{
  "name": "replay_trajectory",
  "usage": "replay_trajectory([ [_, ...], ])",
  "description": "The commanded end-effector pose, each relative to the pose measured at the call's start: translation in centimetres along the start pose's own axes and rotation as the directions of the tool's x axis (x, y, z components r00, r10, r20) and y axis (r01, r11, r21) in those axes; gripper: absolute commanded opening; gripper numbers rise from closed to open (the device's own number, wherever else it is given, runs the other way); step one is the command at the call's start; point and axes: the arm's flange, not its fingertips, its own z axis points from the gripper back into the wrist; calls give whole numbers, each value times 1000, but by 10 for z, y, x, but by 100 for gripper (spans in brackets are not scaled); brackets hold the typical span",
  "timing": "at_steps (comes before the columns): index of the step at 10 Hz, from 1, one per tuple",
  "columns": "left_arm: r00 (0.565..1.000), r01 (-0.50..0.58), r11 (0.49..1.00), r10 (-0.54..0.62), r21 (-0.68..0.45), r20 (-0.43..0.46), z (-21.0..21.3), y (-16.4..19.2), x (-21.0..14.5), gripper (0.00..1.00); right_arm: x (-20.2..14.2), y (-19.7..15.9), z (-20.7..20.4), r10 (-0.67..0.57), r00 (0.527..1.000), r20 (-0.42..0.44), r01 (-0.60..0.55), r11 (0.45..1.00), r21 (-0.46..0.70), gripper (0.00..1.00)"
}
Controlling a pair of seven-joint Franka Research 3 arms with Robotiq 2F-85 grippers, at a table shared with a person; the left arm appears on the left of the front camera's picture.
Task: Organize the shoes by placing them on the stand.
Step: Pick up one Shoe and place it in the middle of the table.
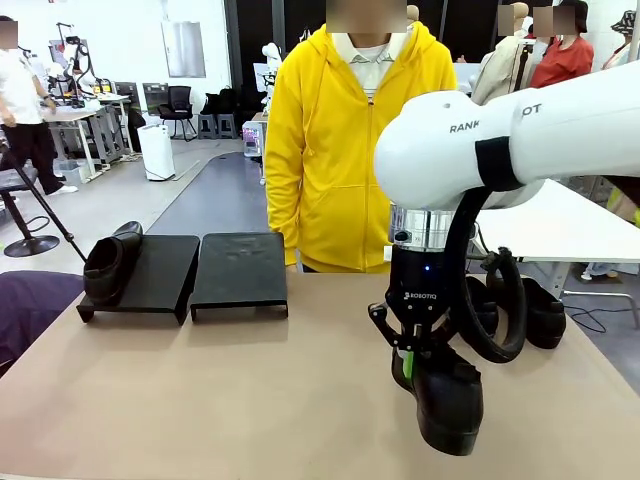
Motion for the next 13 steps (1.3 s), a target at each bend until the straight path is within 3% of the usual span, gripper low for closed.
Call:
replay_trajectory([
  [1, 1000, 11, 1000, -11, -11, 0, 2, 1, -2, 100, 9, 13, -11, 42, 994, 98, -52, 994, 100, 0],
  [3, 1000, 11, 1000, -11, -11, 0, 2, 1, -2, 100, 4, 84, -33, 43, 964, 261, -62, 996, 65, 0],
  [6, 1000, 11, 1000, -11, -11, 0, 2, 1, -2, 100, 42, 158, -59, 75, 931, 357, -111, 991, 81, 0],
  [9, 1000, 11, 1000, -11, -11, 0, 2, 1, -2, 100, 73, 185, -73, 64, 924, 377, -87, 995, 43, 0],
  [13, 1000, 11, 1000, -11, -11, 0, 2, 1, -2, 100, 83, 190, -78, 100, 945, 311, -115, 993, 30, 0],
])
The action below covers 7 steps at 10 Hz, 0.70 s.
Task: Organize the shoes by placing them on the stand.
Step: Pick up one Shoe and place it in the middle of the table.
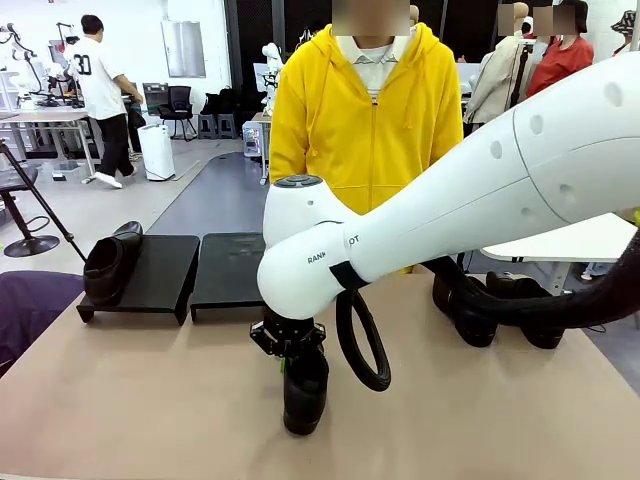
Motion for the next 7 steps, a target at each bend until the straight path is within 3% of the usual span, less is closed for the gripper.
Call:
replay_trajectory([
  [1, 1000, 11, 1000, -11, -11, 0, 1, 1, -2, 100, 4, 5, 7, -3, 1000, -29, 3, 1000, -10, 17],
  [2, 1000, 11, 1000, -11, -11, 0, 1, 1, -2, 100, 5, 4, 8, -1, 1000, -31, 1, 1000, -15, 76],
  [3, 1000, 11, 1000, -11, -11, 0, 1, 1, -2, 100, 4, 5, 9, 6, 999, -39, -7, 1000, -18, 100],
  [6, 1000, 11, 1000, -11, -11, 0, 1, 1, -2, 100, 0, -1, 26, 77, 995, -68, -74, 996, 45, 100],
  [7, 1000, 11, 1000, -11, -11, 0, 1, 1, -2, 100, -7, -13, 49, 115, 990, -76, -108, 990, 92, 100],
])
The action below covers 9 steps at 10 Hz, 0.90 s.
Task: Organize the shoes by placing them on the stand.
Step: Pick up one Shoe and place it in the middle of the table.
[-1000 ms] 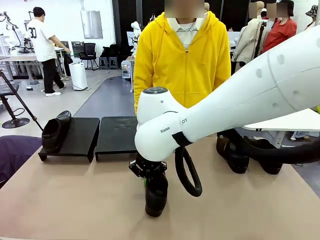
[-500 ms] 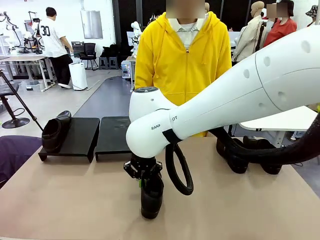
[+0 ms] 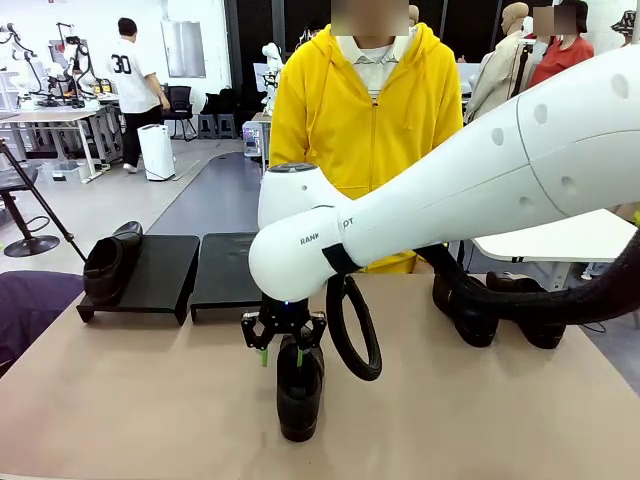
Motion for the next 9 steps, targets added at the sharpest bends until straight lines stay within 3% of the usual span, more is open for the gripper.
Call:
replay_trajectory([
  [1, 1000, 11, 1000, -11, -11, 0, 1, 1, -2, 100, -23, -33, 52, 70, 997, -40, -67, 995, 77, 100],
  [3, 1000, 11, 1000, -11, -11, 0, 1, 1, -2, 100, -63, -88, 110, 145, 987, -62, -136, 982, 127, 100],
  [5, 1000, 11, 1000, -11, -11, 0, 1, 1, -2, 100, -107, -176, 168, 297, 954, -46, -278, 931, 237, 100],
  [6, 1000, 11, 1000, -11, -11, 0, 1, 1, -2, 100, -125, -223, 190, 364, 931, 5, -349, 890, 293, 100],
  [7, 1000, 11, 1000, -11, -11, 0, 1, 1, -2, 100, -140, -267, 203, 302, 950, 74, -310, 908, 283, 100],
  [9, 1000, 11, 1000, -11, -11, 0, 1, 1, -2, 100, -171, -334, 206, 303, 934, 191, -349, 889, 296, 100],
])
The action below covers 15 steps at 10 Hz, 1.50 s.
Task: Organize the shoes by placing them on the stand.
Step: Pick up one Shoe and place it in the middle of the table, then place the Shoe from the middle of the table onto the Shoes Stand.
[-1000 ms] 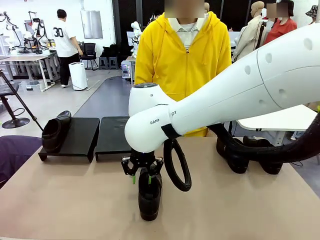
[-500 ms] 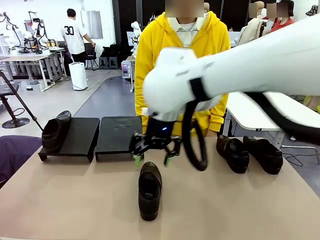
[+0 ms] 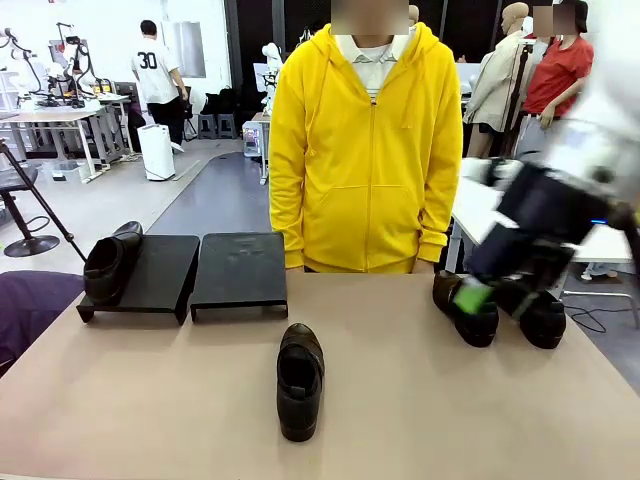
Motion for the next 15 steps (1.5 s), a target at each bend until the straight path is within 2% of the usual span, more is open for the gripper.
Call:
replay_trajectory([
  [1, 1000, 13, 1000, -13, -9, -1, 1, 0, -1, 100, -30, -35, 0, -23, 996, 84, 19, 999, 40, 100],
  [2, 1000, 13, 1000, -13, -9, -1, 1, 0, -1, 100, -45, -45, 3, -26, 988, 151, 15, 997, 75, 100],
  [3, 1000, 13, 1000, -13, -9, -1, 1, 0, -1, 100, -46, -43, -3, -54, 984, 167, 45, 997, 60, 100],
  [4, 1000, 13, 1000, -13, -9, -1, 1, 0, -1, 100, -38, -41, 12, -37, 995, 93, 33, 999, 42, 100],
  [13, 1000, 0, 1000, 0, 0, 0, 0, 0, 0, 100, -38, -41, 12, -37, 995, 93, 33, 999, 42, 100],
  [14, 956, -289, 955, 284, 75, 68, -3, -24, 16, 100, -38, -41, 12, -37, 995, 93, 33, 999, 42, 100],
  [15, 953, -302, 953, 301, 33, 18, -37, -40, 44, 100, -38, -41, 12, -37, 995, 93, 33, 999, 42, 100],
])
